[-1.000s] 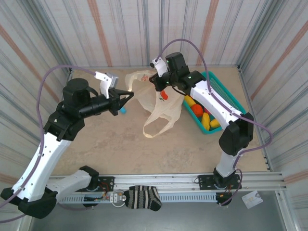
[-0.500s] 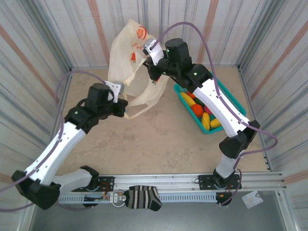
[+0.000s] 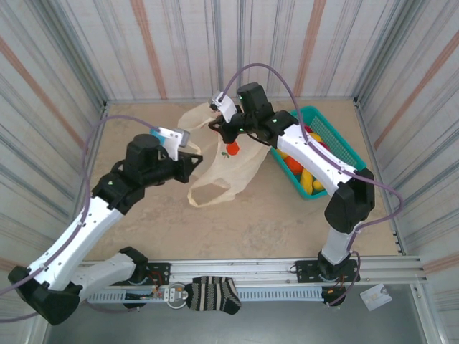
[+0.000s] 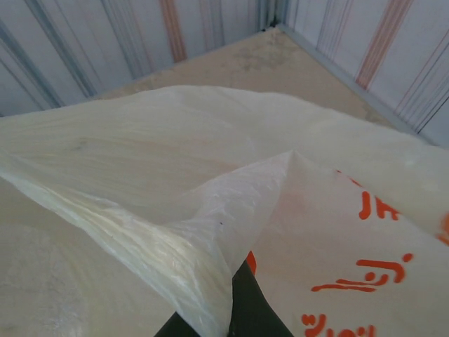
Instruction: Place the fake fruits into the plastic bag and tie a complex knot
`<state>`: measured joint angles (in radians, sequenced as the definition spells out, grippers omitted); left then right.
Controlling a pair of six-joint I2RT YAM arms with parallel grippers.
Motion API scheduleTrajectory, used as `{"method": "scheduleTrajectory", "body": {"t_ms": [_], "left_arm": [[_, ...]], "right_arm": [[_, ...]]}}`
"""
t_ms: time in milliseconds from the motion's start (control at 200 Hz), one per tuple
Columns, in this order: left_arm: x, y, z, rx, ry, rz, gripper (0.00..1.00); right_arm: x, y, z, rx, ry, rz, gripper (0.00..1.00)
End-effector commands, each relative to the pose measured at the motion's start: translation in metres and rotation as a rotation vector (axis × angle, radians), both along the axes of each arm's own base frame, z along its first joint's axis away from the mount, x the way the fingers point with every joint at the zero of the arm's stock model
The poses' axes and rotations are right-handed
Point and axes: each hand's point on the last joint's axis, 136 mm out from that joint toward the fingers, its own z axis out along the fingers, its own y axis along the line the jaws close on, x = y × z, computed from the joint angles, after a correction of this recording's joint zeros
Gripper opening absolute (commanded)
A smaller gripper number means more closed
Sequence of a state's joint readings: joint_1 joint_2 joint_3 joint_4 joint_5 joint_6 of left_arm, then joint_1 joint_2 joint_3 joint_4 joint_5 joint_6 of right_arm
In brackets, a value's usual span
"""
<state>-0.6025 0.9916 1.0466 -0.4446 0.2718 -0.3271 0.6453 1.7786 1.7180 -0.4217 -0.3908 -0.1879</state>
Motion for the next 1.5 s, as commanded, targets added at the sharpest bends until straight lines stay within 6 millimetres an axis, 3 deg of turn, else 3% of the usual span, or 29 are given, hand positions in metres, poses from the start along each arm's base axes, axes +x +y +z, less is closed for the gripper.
{"method": "scheduleTrajectory", "body": {"t_ms": [0, 165, 276, 376, 441, 546, 631, 761, 822, 947, 1032, 1187, 1312, 1413, 1493], "left_arm": [[-0.014, -0.021, -0.015, -0.025, 0.038, -0.061, 0.00], [-0.019, -0.026, -0.007, -0.092, 0.021, -0.074, 0.00], [-0.017, -0.031, -0.014, -0.097, 0.046, -0.084, 0.00], [-0.011, -0.039, -0.016, -0.119, 0.071, -0.085, 0.00], [-0.006, -0.045, -0.007, -0.136, 0.077, -0.093, 0.00], [0.003, -0.052, 0.007, -0.144, 0.087, -0.093, 0.00], [0.005, -0.054, 0.015, -0.149, 0.087, -0.098, 0.00], [0.006, -0.051, 0.024, -0.156, 0.081, -0.091, 0.00], [0.006, -0.050, 0.024, -0.161, 0.081, -0.090, 0.00], [0.008, -0.052, 0.025, -0.170, 0.088, -0.096, 0.00], [0.008, -0.054, 0.026, -0.177, 0.092, -0.103, 0.00], [0.010, -0.055, 0.029, -0.180, 0.081, -0.107, 0.00], [0.009, -0.052, 0.033, -0.175, 0.062, -0.104, 0.00], [0.009, -0.039, 0.041, -0.172, 0.024, -0.065, 0.00], [0.005, -0.026, 0.051, -0.186, -0.031, -0.033, 0.00]], "right_arm": [[0.000, -0.005, -0.008, 0.019, 0.015, 0.005, 0.04], [0.008, -0.015, -0.032, -0.035, 0.006, -0.007, 0.07], [0.021, -0.025, -0.049, -0.109, 0.008, -0.074, 0.11], [0.020, -0.031, -0.054, -0.107, 0.028, -0.093, 0.35], [0.017, -0.033, -0.055, -0.101, 0.030, -0.107, 0.49], [0.009, -0.038, -0.044, -0.065, 0.051, -0.124, 0.58], [-0.007, -0.044, -0.022, 0.016, 0.068, -0.122, 0.62], [-0.022, -0.075, 0.017, 0.186, 0.136, -0.191, 0.70], [-0.027, -0.091, 0.027, 0.252, 0.183, -0.223, 0.70], [-0.020, -0.125, 0.023, 0.315, 0.226, -0.392, 0.61], [-0.021, -0.139, 0.022, 0.373, 0.319, -0.429, 0.59], [-0.036, -0.135, 0.019, 0.344, 0.377, -0.367, 0.64], [-0.026, -0.135, 0.001, 0.256, 0.376, -0.430, 0.62], [-0.011, -0.129, -0.020, 0.149, 0.356, -0.480, 0.56], [0.006, -0.121, -0.029, 0.083, 0.308, -0.516, 0.43]]}}
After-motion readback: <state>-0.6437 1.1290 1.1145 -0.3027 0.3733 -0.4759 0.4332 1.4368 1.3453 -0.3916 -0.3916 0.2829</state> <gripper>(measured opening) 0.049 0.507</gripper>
